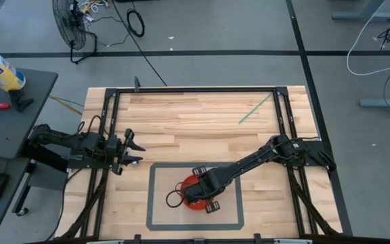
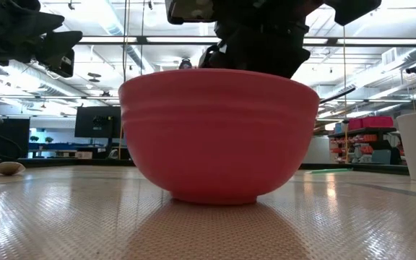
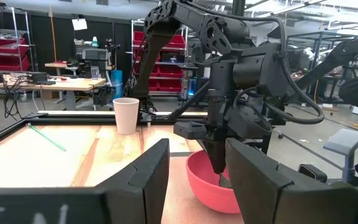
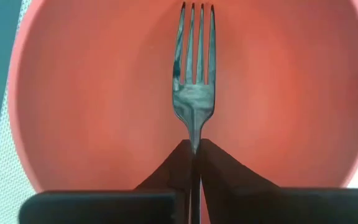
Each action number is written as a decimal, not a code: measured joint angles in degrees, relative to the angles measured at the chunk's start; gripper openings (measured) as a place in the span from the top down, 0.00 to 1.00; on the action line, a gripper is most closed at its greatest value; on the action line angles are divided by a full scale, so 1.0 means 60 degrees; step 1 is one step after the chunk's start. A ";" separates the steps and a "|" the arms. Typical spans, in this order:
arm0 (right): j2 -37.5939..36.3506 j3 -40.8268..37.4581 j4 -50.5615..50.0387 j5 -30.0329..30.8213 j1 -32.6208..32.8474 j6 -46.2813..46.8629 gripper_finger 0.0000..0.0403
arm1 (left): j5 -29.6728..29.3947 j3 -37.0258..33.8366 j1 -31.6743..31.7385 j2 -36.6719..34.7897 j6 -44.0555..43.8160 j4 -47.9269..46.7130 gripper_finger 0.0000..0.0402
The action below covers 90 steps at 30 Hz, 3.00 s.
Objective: Pick & Place Utensil
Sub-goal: Put the black fork into the orange bowl, then put the white cup on the gray mat to the top right of the orange bowl
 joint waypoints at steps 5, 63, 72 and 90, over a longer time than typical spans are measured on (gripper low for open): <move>0.0000 0.0000 -0.0004 0.0000 0.0000 -0.0033 0.92 | 0.0000 0.0000 0.0000 0.0000 0.0000 0.0000 0.59; 0.0000 0.0000 -0.0015 0.0000 0.0000 -0.0241 0.88 | 0.0001 -0.0002 0.0002 0.0000 0.0000 0.0000 0.59; 0.0000 0.0000 -0.0011 0.0000 -0.0004 -0.0178 0.81 | 0.0000 0.0000 0.0004 0.0000 0.0000 0.0000 0.59; -0.0283 0.0000 0.0221 0.0000 -0.0004 -0.0142 0.81 | 0.0000 -0.0003 0.0000 0.0004 0.0000 0.0000 0.59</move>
